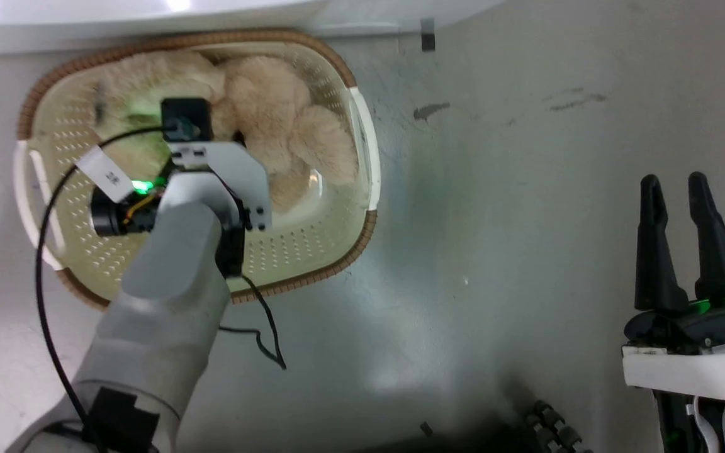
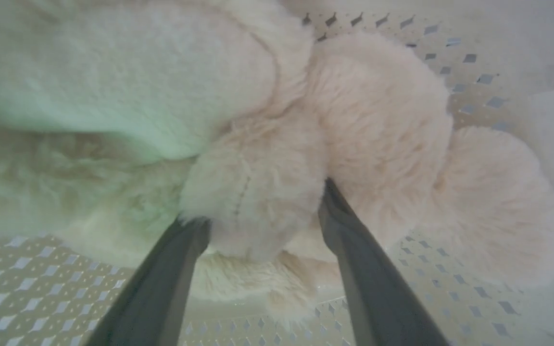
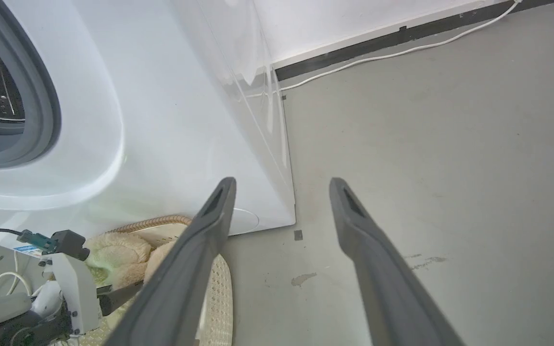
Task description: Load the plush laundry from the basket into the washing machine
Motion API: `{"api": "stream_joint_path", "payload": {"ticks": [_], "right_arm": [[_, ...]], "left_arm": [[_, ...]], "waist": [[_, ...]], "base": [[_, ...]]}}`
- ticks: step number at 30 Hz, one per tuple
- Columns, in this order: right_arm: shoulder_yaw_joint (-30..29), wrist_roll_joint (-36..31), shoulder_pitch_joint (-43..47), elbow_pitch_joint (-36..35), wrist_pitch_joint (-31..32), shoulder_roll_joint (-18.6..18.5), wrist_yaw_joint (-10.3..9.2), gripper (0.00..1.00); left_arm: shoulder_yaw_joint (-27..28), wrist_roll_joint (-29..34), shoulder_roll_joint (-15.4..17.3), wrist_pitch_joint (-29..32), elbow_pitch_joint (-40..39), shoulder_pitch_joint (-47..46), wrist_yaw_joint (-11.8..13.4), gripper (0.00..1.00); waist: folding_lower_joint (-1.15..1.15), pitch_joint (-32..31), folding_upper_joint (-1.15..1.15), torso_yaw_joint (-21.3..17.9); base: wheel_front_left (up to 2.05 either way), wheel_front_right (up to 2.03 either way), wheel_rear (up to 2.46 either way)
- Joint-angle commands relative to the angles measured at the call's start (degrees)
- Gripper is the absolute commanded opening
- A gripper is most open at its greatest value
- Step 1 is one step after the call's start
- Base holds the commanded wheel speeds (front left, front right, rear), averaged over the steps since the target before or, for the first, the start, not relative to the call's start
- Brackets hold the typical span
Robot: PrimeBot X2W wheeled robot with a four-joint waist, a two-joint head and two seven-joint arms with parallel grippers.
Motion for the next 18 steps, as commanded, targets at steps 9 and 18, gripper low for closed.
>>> {"api": "stream_joint_path", "payload": {"ticks": [9, 18], "right_arm": [[1.3, 2.7, -2.1, -1.6, -1.6, 0.0, 0.04, 1.0], [2.2, 4.5, -3.6, -2.0, -2.7, 0.0, 0.04, 1.0]], "left_arm": [[-2.2, -2.6, 1.7, -6.0, 4.0, -7.7, 1.4, 1.0], [-4.9, -5.3, 1.3, -9.2, 8.4, -12.0, -1.6, 0.0]], "waist": [[0.0, 4.7, 0.0, -0.3], [0.0, 7.1, 0.0, -0.5]], "base": [[0.0, 0.0, 0.0], [0.0, 0.0, 0.0]]}}
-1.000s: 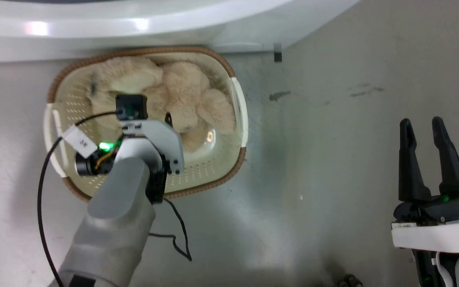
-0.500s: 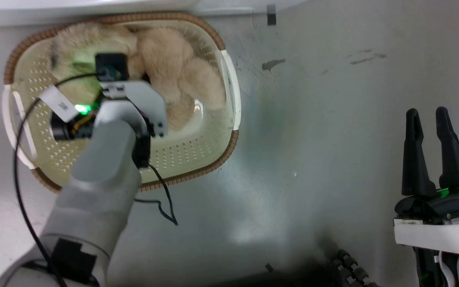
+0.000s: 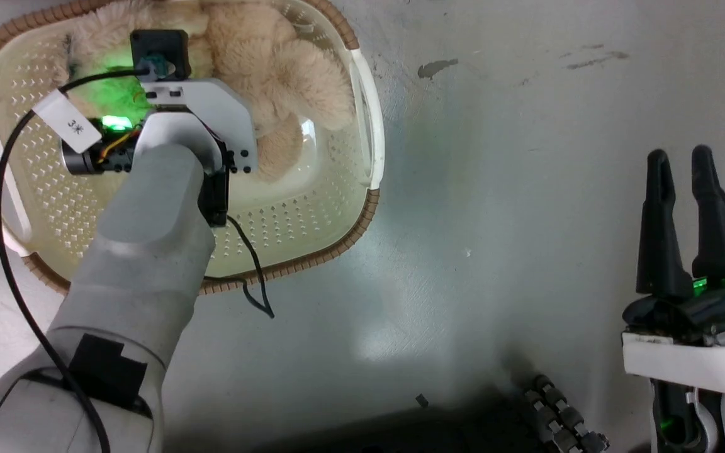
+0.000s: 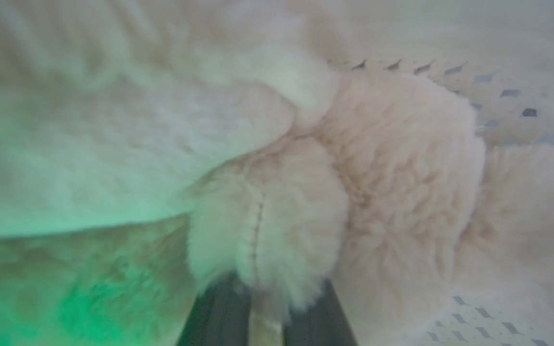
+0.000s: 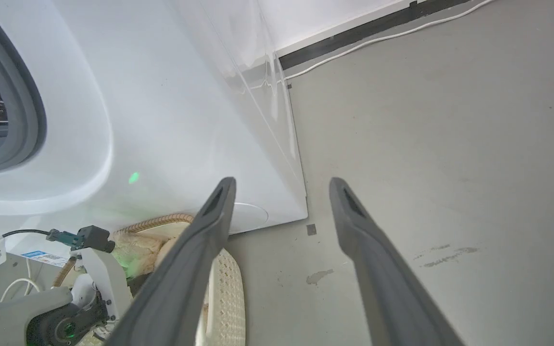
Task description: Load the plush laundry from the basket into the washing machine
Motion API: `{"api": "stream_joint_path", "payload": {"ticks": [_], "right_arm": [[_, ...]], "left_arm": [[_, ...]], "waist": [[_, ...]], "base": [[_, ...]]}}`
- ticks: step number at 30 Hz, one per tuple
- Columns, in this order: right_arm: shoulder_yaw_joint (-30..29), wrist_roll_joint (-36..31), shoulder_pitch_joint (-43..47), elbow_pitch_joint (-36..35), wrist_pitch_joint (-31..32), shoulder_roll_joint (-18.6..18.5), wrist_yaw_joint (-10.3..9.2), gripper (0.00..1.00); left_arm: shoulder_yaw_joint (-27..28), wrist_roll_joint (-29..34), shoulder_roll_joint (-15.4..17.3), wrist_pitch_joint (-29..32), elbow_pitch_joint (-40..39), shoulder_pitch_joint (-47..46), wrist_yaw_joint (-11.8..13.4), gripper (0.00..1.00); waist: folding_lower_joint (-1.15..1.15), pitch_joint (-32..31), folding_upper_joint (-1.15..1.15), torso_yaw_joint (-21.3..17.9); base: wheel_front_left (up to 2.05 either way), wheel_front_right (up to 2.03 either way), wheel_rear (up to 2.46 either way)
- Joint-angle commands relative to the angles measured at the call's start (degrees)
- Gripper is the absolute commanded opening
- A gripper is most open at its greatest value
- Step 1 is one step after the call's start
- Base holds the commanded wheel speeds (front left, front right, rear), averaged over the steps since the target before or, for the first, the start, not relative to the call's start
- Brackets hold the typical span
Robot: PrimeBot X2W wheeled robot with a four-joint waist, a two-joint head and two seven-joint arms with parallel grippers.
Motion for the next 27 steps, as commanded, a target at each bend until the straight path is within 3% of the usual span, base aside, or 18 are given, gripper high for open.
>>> {"api": "stream_joint_path", "payload": {"ticks": [1, 12, 22, 27], "right_arm": [[0.2, 1.0, -1.2, -0.5, -0.7, 0.0, 0.04, 1.0], [0.3, 0.0, -1.7, 1.5, -1.0, 0.0, 0.05, 1.0], [-0.5, -2.6, 0.1, 4.5, -1.0, 0.0, 0.05, 1.0], [-1.4, -4.1, 2.2, 6.4, -1.0, 0.0, 0.05, 1.0]], "left_arm": [[-1.0, -0.9, 0.1, -0.9, 1.7, -2.3, -0.6, 0.0], [-2.0, -3.2, -2.2, -7.2, 2.7, -0.1, -5.4, 0.0], [-2.7, -5.5, -4.6, -9.7, 0.4, 7.9, -9.4, 0.0], [-1.9, -7.0, -4.9, -10.0, -4.3, 13.9, -10.3, 0.0]], "waist": [[0.0, 0.4, -0.01, 0.1], [0.0, -5.5, -0.01, 2.6], [0.0, -16.9, -0.01, 6.8], [0.0, -23.8, -0.01, 9.0]], "base": [[0.0, 0.0, 0.0], [0.0, 0.0, 0.0], [0.0, 0.0, 0.0], [0.0, 0.0, 0.0]]}}
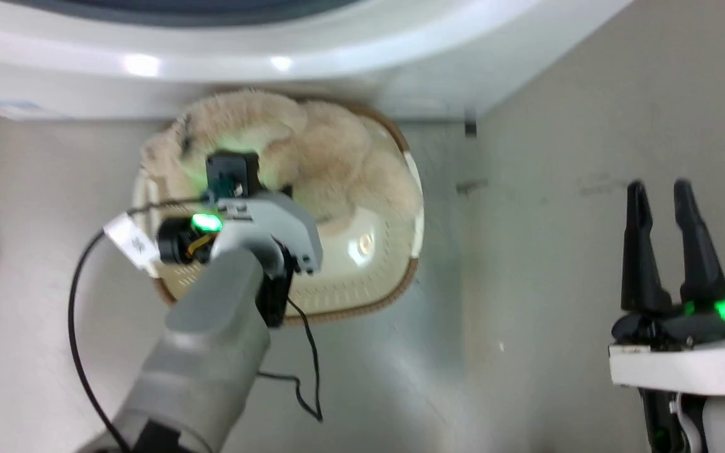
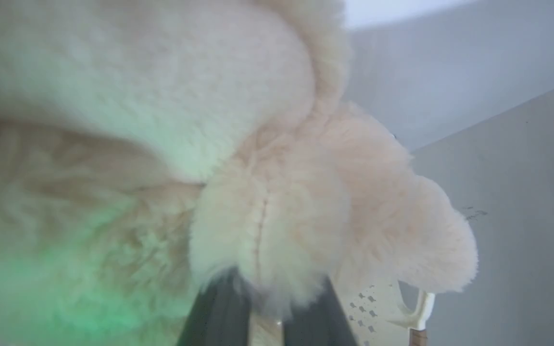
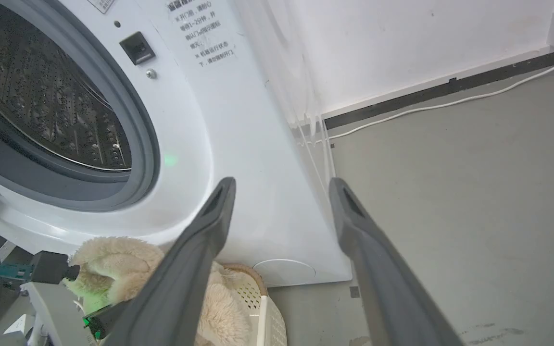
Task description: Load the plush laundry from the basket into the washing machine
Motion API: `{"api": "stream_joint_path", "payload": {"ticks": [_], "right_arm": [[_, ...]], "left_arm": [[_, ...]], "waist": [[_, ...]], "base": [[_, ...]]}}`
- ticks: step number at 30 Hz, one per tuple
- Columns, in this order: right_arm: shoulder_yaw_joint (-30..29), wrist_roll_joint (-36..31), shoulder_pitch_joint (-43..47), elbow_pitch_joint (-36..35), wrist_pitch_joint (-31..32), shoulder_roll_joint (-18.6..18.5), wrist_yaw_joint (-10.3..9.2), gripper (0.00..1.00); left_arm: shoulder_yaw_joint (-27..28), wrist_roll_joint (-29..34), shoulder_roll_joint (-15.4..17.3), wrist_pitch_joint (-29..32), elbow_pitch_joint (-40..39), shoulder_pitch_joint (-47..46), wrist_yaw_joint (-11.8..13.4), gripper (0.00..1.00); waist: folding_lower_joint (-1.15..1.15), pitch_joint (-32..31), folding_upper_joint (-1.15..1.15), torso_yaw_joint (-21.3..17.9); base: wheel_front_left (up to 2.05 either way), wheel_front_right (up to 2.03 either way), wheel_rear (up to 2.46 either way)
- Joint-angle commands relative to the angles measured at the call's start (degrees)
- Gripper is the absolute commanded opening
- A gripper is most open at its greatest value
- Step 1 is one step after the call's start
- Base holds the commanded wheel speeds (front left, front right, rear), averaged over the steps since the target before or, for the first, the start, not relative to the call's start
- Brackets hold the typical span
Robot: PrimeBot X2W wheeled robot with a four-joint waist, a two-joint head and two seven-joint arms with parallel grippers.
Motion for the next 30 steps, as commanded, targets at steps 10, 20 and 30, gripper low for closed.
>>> {"api": "stream_joint_path", "payload": {"ticks": [10, 20, 30], "right_arm": [[-1.4, -2.6, 5.7, 4.0, -0.2, 0.0, 0.05, 1.0], [-1.8, -3.0, 10.3, 5.8, -0.2, 0.0, 0.05, 1.0], [-1.0, -3.1, 11.9, 6.1, -0.2, 0.0, 0.05, 1.0]], "left_arm": [[1.9, -1.1, -0.2, -0.7, -15.6, 14.5, 0.4, 0.0], [6.5, 1.5, -0.2, -0.7, -27.9, 23.8, 2.4, 0.0], [13.7, 6.3, -0.2, -0.7, -38.5, 29.3, 3.1, 0.0]], "waist": [[0.0, -17.2, 0.0, 6.8], [0.0, -25.6, 0.0, 9.2], [0.0, -28.6, 0.0, 8.0]], "base": [[0.0, 0.0, 0.0], [0.0, 0.0, 0.0], [0.0, 0.0, 0.0]]}}
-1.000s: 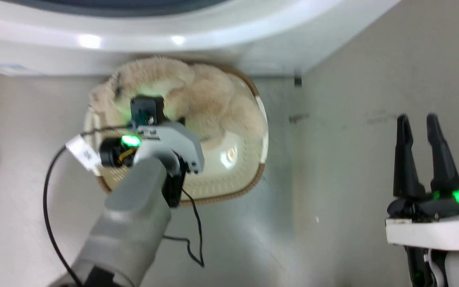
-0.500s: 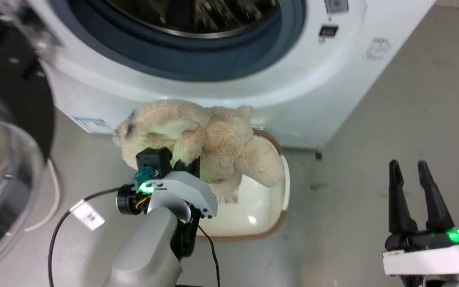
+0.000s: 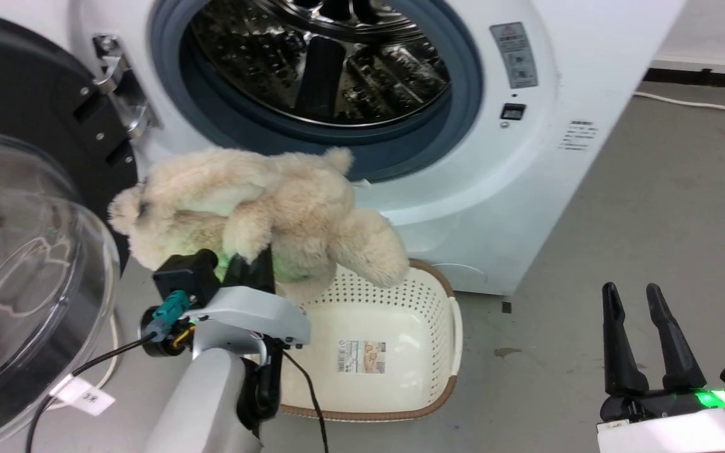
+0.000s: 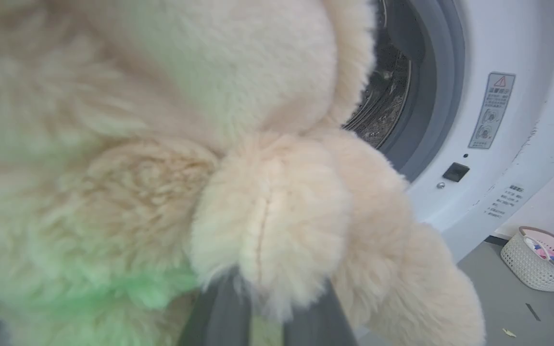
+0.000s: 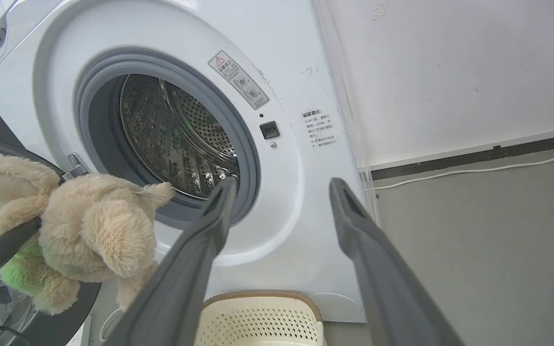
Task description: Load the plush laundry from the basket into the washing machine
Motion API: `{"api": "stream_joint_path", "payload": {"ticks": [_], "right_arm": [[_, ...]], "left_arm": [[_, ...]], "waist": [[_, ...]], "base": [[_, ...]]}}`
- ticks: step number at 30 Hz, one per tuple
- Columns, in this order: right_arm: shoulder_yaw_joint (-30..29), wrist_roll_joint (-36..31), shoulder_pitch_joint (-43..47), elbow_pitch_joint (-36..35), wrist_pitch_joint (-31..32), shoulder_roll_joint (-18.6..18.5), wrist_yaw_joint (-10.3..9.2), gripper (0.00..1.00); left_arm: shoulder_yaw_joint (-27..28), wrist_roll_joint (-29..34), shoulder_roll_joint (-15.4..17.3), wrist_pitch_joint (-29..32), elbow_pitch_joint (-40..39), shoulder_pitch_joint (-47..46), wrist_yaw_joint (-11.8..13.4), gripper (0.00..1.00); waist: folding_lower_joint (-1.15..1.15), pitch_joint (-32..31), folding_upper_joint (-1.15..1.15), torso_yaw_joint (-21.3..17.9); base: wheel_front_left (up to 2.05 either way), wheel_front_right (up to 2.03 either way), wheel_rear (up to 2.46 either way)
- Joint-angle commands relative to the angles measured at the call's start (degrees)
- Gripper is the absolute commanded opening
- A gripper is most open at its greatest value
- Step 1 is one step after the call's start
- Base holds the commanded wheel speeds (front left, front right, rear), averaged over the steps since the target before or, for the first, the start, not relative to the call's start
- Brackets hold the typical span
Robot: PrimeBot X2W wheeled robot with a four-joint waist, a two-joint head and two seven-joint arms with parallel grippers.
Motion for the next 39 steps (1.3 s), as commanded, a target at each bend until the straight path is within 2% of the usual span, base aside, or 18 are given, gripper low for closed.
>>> {"api": "stream_joint_path", "payload": {"ticks": [1, 8, 19, 25, 39], "right_arm": [[0.0, -0.4, 1.0, 0.1, -0.2, 0.0, 0.05, 1.0], [0.2, -0.7, 0.9, -0.4, -0.2, 0.0, 0.05, 1.0], [0.3, -0.7, -2.9, -1.9, -0.2, 0.0, 0.05, 1.0], [0.1, -0.2, -5.2, -2.6, -0.2, 0.0, 0.05, 1.0], [0.6, 1.6, -9.0, -3.8, -0.2, 0.0, 0.05, 1.0]], "left_arm": [[0.7, 0.9, 0.0, -0.3, -1.2, 0.7, -0.1, 0.0], [3.6, 3.8, 0.0, -0.3, -2.0, -2.0, -0.8, 0.0], [8.9, 9.0, 0.1, -0.3, 2.6, -15.4, -3.1, 0.0], [10.1, 12.3, 2.0, -0.3, 6.6, -24.5, -4.5, 0.0], [9.2, 18.5, 6.9, -0.3, 12.9, -40.7, -4.6, 0.0]], "waist": [[0.01, -0.2, 0.0, -0.6], [0.01, 1.4, 0.0, -2.7], [0.01, 10.1, 0.0, -6.5], [0.01, 15.4, 0.0, -8.2], [0.01, 24.8, 0.0, -11.5]], "base": [[0.0, 0.0, 0.0], [0.0, 0.0, 0.0], [0.0, 0.0, 0.0], [0.0, 0.0, 0.0], [0.0, 0.0, 0.0]]}}
